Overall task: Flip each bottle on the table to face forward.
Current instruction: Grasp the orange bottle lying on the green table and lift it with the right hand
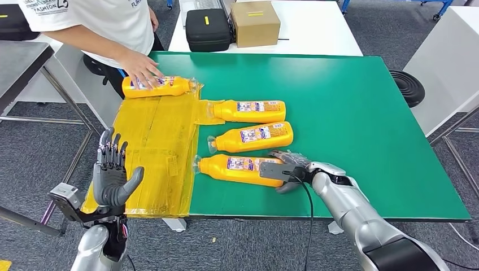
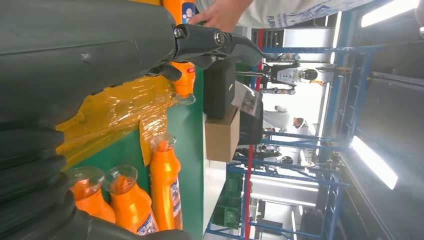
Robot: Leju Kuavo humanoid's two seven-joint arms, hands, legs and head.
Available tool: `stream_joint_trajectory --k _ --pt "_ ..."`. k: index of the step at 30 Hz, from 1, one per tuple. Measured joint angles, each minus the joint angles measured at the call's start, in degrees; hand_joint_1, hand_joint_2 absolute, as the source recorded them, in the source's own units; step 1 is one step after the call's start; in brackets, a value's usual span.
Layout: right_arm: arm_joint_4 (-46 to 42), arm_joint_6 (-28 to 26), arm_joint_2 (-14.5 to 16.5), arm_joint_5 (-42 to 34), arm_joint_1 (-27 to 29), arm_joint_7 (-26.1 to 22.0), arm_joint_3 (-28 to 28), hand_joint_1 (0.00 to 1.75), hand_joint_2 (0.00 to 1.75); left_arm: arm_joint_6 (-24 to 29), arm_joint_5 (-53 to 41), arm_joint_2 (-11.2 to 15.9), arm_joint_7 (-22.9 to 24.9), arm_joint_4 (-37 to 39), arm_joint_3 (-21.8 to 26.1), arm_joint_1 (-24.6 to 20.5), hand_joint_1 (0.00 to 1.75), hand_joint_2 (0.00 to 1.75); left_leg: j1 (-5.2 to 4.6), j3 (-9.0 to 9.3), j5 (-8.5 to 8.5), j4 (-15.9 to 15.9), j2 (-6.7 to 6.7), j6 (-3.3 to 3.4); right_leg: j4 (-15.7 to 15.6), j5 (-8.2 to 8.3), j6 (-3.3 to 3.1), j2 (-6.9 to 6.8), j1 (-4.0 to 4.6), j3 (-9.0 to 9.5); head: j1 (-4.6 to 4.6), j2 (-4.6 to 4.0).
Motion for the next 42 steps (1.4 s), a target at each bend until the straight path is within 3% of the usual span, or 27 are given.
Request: stream_joint_trajectory --k 22,42 --pt "0.8 -0.5 0.6 -0.3 -1.2 -2.8 4.2 0.0 1.75 -2.2 -0.5 -0.5 0.5 -0.5 0.7 1.2 0.0 1.75 0.0 -0.21 0.0 0.0 -0.08 0.0 0.0 -0.03 0.03 -0.07 0.0 -0.18 -0.01 0.0" --pt "-3.6 0.4 -0.7 -1.9 -1.0 -3.9 7.0 0.0 1.75 -3.4 -1.4 -0.5 0.5 -0.5 1.5 1.9 0.0 1.75 0.0 -0.22 0.0 0.0 -0.08 0.0 0.0 -0.03 0.03 -0.07 0.0 -0.21 0.0 0.0"
